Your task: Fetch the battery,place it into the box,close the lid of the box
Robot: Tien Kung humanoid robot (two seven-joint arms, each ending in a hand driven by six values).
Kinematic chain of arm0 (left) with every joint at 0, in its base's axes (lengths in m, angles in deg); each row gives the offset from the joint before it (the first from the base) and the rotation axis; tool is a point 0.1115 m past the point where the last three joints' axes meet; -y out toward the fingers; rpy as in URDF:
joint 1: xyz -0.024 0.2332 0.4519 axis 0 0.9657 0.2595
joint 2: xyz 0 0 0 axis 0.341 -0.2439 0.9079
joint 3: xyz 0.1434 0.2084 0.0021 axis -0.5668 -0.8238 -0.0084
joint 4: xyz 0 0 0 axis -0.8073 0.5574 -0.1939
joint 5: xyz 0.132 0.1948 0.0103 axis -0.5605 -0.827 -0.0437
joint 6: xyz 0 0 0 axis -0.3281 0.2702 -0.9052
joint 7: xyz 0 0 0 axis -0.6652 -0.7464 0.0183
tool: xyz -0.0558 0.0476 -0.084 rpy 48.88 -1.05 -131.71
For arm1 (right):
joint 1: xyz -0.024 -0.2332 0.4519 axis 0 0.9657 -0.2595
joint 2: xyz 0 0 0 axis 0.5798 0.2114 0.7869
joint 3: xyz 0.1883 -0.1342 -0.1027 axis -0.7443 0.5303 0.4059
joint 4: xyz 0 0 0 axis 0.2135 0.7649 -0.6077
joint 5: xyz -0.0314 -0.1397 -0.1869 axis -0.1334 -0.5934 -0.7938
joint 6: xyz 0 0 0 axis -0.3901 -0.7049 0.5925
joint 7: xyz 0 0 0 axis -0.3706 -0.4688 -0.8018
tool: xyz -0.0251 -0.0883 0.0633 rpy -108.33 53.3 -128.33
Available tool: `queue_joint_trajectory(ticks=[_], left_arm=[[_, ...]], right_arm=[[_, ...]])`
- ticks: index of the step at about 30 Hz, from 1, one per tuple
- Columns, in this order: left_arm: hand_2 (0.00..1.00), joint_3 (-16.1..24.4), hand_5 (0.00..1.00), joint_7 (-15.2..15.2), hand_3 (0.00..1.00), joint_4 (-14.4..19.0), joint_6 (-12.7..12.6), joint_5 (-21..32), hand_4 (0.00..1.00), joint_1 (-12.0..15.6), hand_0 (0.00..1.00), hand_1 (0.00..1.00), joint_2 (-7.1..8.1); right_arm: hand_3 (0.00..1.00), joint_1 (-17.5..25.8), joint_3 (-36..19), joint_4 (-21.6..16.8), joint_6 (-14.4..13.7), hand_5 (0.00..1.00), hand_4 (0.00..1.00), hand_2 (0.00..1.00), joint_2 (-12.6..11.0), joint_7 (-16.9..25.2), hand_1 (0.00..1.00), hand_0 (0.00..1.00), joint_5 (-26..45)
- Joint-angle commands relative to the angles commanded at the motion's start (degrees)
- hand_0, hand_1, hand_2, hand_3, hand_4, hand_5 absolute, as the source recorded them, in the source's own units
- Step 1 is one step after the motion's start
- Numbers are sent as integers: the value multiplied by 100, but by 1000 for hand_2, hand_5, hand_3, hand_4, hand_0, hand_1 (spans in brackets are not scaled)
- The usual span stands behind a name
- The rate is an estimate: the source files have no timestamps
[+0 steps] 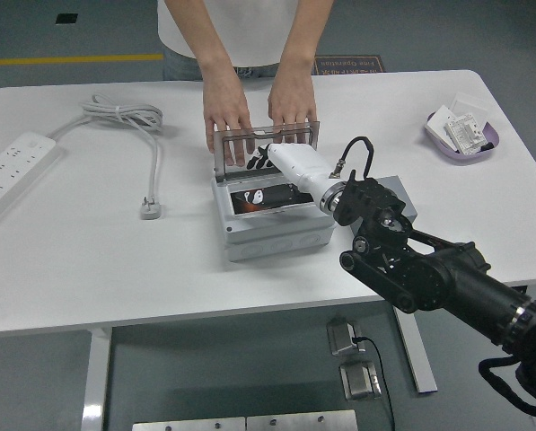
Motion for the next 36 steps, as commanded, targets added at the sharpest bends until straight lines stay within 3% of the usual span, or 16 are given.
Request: queue_joint_trajectory(ticks=[5,12,17,18,20,27,36], left_arm=[[648,16,368,-4,757,0,-5,8,739,10,672,680,-11],[649,29,368,3,755,0,-10,22,738,32,671,679,-34],[649,41,368,2,755,0,-13,15,738,42,671,679,-40],[649,44,369,2,756,0,-13,13,738,44,671,679,-40],[649,50,369,2,756,0,-12,-1,738,45,671,679,-38],[648,63,369,1,756,0,-5,-49,738,31,671,679,-13],[650,52,370,9,756,0,4,-112,737,-25,671,678,45]], right_arm=[[738,227,-398,-518,301,590,902,724,-162,-268,735,897,341],[751,563,-1164,-1481,1182,618,915,716,-387,-1079,731,898,143],[751,550,-1582,-2137,1767,618,915,716,-503,-1508,731,898,46],[753,513,-1626,-2222,1823,727,970,625,-516,-1530,687,821,55],[753,401,-1697,-2320,1920,727,970,625,-547,-1575,687,821,69],[764,-104,-1685,-2045,1971,759,983,627,-630,-1538,675,810,293],[759,-655,-1247,-1149,1721,737,974,632,-581,-1233,662,796,859]])
